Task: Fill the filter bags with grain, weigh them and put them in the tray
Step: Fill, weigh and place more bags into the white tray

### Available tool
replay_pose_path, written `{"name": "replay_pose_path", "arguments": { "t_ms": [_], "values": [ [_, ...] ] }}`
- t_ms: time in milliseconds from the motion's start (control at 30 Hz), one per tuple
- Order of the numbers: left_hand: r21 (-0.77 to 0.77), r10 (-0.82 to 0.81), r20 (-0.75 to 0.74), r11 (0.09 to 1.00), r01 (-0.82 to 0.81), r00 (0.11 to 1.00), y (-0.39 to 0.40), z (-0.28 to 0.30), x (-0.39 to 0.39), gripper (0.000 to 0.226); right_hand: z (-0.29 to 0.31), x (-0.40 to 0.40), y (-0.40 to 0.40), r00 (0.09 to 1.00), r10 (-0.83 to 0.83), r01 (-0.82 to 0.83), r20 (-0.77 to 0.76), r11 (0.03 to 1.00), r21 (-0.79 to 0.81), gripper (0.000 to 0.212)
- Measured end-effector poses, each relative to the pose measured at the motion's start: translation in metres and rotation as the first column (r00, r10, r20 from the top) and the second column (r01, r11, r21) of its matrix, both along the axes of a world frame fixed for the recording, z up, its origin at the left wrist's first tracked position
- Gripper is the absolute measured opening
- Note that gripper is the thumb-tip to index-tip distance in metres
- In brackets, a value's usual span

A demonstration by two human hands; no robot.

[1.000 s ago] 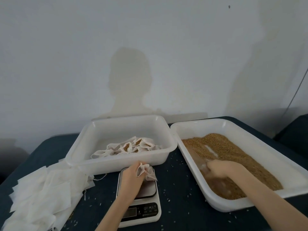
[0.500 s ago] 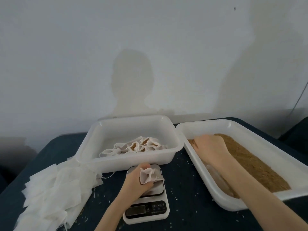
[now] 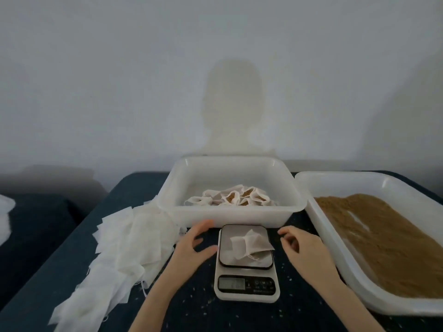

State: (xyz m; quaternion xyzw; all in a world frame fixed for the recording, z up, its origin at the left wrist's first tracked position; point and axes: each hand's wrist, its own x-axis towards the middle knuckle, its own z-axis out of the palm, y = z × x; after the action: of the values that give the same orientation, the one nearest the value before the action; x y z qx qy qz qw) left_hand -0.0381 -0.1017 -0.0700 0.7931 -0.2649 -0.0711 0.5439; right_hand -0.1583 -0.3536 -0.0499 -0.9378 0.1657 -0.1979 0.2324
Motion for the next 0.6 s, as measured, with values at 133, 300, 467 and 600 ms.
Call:
{"name": "replay_pose_path", "arguments": {
  "t_ms": [133,300,467,600],
  "values": [
    [-0.160,0.213,-0.031,0.963,-0.215,0.977,0.016,-0.006,0.004,0.040,-0.011,-0.010,-0.010,1.000,-0.027,0.028,-0.014,0.995,0.101,0.021],
    [-0.223,0.291,-0.089,0.926,-0.303,0.953,0.017,-0.018,0.001,0.031,-0.021,-0.015,-0.017,0.999,-0.039,0.044,-0.038,0.986,0.164,0.024],
    [-0.202,0.288,-0.067,0.934,-0.295,0.955,0.014,-0.021,0.000,0.027,-0.025,-0.018,-0.016,0.999,-0.043,0.047,-0.032,0.985,0.166,0.028],
    [-0.211,0.294,-0.074,0.929,-0.303,0.953,0.015,-0.021,0.001,0.029,-0.025,-0.020,-0.014,0.998,-0.033,0.040,-0.045,0.985,0.168,0.028]
  ]
}}
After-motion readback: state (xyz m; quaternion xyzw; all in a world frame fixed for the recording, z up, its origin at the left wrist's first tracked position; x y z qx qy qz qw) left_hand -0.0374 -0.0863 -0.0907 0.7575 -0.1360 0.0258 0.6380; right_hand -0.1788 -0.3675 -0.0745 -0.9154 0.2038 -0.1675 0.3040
